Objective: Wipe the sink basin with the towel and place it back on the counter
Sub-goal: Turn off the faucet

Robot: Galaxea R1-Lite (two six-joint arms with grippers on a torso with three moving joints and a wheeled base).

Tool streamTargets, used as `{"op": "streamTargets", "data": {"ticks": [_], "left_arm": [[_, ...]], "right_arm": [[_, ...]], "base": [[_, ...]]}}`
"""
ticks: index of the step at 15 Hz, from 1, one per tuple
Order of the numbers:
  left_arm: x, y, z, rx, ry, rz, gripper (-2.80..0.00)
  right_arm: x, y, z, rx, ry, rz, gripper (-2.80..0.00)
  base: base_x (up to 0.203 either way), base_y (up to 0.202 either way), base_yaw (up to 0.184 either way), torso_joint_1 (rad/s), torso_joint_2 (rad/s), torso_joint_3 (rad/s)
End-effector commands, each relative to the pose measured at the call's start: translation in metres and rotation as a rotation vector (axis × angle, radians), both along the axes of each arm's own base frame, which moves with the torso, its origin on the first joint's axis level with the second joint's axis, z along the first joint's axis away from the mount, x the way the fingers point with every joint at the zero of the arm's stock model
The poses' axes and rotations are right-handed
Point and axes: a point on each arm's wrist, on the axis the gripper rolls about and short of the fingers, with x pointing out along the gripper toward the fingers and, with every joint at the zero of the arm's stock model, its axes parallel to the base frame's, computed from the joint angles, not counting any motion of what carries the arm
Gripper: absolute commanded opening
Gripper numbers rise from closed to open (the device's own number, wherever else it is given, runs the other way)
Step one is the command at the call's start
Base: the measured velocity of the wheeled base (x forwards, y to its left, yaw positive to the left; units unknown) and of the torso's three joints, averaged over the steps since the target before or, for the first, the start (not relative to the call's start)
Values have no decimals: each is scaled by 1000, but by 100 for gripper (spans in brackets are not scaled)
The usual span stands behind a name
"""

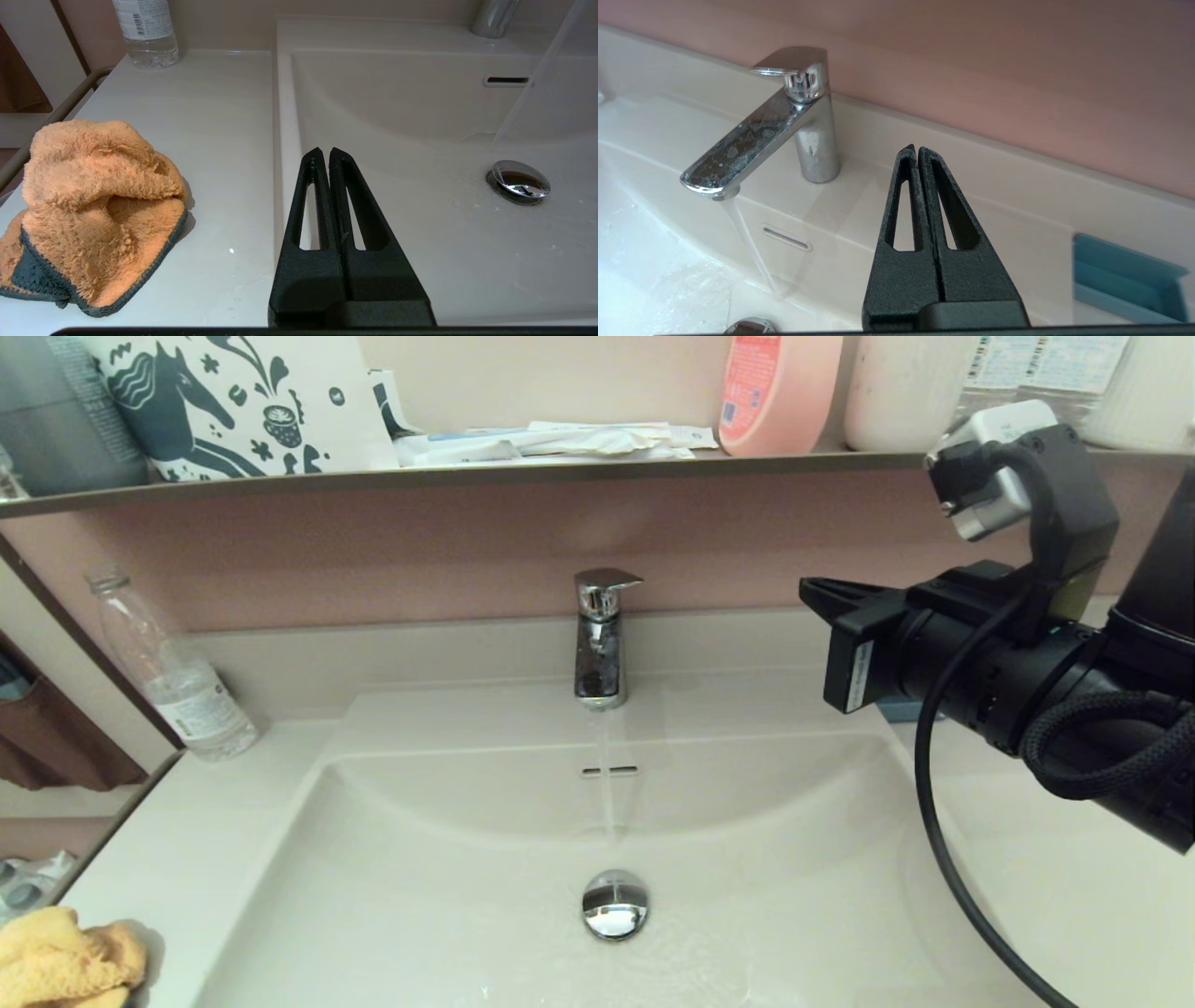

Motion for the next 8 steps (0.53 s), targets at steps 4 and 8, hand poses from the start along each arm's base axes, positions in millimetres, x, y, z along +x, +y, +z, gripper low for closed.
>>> {"op": "streamTargets", "data": {"ticks": [4, 8], "left_arm": [[0, 0, 0, 0, -1, 0, -280], [0, 0, 0, 0, -1, 0, -280]], "right_arm": [[22, 34, 1, 4, -6, 33, -280], [56, 86, 3, 19, -30, 68, -280]], "base": [[0, 0, 0, 0, 0, 0], [0, 0, 0, 0, 0, 0]]}}
